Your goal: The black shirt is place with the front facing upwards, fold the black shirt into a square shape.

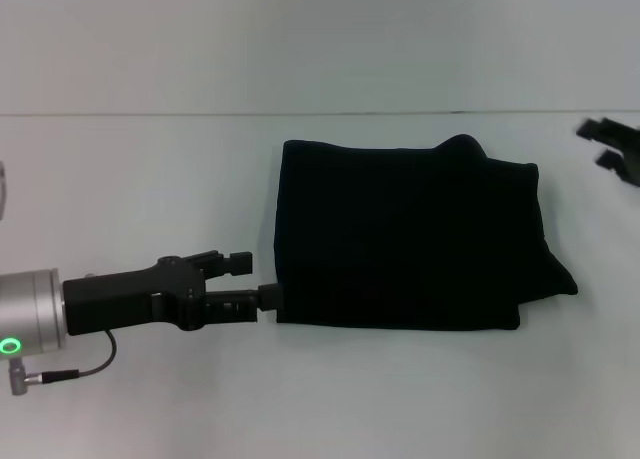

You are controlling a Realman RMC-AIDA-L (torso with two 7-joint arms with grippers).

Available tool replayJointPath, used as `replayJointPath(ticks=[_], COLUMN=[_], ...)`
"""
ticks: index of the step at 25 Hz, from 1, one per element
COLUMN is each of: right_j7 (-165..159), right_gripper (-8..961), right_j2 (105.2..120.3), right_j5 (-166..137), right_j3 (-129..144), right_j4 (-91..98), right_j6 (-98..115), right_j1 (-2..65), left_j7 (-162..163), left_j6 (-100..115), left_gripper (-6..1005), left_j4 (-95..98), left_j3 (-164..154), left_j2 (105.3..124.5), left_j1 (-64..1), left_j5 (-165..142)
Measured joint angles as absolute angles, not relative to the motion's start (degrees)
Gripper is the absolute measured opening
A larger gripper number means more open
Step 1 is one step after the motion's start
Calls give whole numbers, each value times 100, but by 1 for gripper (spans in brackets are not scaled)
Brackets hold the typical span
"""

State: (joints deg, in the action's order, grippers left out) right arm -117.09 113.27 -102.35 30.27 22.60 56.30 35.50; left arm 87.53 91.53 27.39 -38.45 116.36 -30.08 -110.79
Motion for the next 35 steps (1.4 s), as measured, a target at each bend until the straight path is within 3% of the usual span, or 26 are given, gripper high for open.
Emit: replayJointPath(ticks=[4,10,16,23,35], right_j7=[-10543,-8786,-8380,-8334,-7529], right_gripper=[631,857,852,853,855], right_j2=[11393,11734,11937,11940,11970], right_j5=[-10241,-10276,-10494,-10619,-10013], right_j3=[3045,3463,4141,4433,4223], right_j4=[2288,2267,2032,1759,2586], right_j6=[6311,6499,5270,4454,5963], right_j1=[3739,3817,3765,3793,3193], left_j7=[8798,9041,9379,9520,10711], left_j6=[9114,9104,9100,9103,8806], left_gripper=[951,951,950,950,950], left_j4=[2717,2658,2606,2495,2515], left_j3=[-3807,-3650,-3544,-3522,-3394], left_j2=[11635,11636,11644,11650,11594], left_j1=[-3018,-3017,-2991,-2988,-3168], left_j5=[-11075,-11065,-11064,-11064,-11065])
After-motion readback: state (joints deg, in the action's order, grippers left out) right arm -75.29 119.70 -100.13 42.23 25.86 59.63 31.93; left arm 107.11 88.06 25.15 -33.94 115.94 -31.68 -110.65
